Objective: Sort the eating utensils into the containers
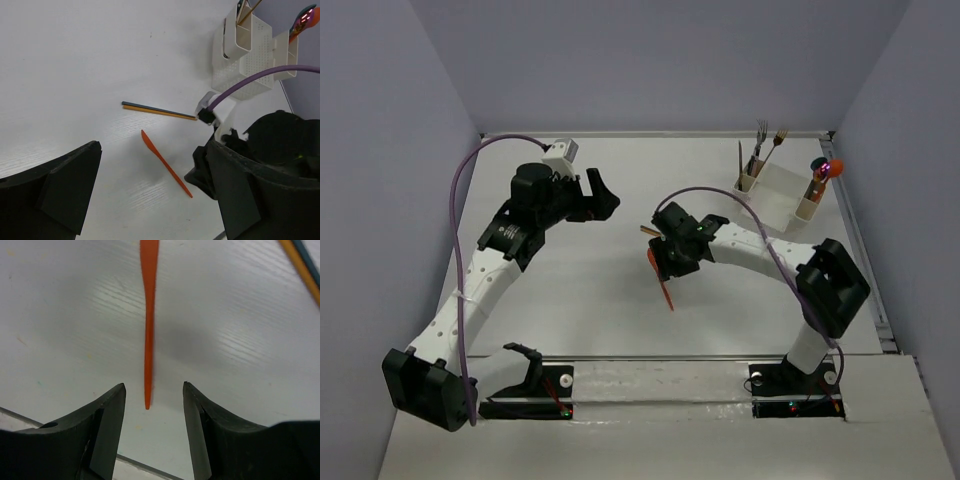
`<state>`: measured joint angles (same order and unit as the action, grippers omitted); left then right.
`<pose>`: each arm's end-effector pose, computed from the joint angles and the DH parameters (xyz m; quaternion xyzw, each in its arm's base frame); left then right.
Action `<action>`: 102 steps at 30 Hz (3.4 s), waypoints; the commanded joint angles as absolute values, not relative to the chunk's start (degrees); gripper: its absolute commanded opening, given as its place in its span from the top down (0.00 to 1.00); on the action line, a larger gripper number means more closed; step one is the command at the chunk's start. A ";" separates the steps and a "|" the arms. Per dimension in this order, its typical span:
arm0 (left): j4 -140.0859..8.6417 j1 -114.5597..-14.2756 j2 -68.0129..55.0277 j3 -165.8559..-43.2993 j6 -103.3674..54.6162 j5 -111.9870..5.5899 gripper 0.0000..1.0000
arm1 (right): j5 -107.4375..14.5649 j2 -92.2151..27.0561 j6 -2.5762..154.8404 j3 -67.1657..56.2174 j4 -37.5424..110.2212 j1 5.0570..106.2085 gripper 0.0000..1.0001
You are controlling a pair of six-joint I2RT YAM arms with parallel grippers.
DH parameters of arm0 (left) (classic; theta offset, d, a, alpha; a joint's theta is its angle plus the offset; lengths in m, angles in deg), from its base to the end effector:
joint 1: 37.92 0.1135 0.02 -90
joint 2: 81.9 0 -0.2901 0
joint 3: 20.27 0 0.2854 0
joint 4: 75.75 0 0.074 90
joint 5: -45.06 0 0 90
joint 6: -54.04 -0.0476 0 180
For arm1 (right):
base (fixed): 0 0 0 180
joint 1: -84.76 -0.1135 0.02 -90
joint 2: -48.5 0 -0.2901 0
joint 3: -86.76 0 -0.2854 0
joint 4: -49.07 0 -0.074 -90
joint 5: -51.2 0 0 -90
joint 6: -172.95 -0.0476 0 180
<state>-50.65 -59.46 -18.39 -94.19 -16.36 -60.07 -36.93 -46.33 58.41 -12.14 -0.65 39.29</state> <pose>0.2627 -0.1171 0.3943 0.0937 0.7833 -0.3104 0.5304 0.2648 0.2670 0.2261 -0.1731 0.9576 0.1187 0.1972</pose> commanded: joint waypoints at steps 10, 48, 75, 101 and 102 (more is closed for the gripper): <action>-53.07 -59.63 -20.64 -95.34 -17.06 -60.85 0.01 | -34.15 -64.08 57.81 -0.43 -4.28 35.54 0.59; -51.49 -59.63 -23.01 -92.26 -14.77 -59.62 0.01 | -20.43 -51.70 71.96 9.16 30.86 72.98 0.93; -52.54 -59.63 -22.31 -92.26 -14.68 -59.88 0.01 | -25.07 -39.57 72.57 -6.76 31.58 72.98 0.47; -51.23 -59.63 -20.99 -94.99 -17.32 -59.62 0.01 | -43.45 -62.49 77.23 8.35 4.86 50.22 0.62; -51.23 -59.63 -21.16 -94.81 -17.24 -59.53 0.01 | -43.11 -63.46 77.15 9.15 4.68 50.22 0.60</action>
<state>-50.06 -59.46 -19.70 -93.31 -16.38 -59.50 -42.48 -61.56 76.07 3.58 7.31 51.61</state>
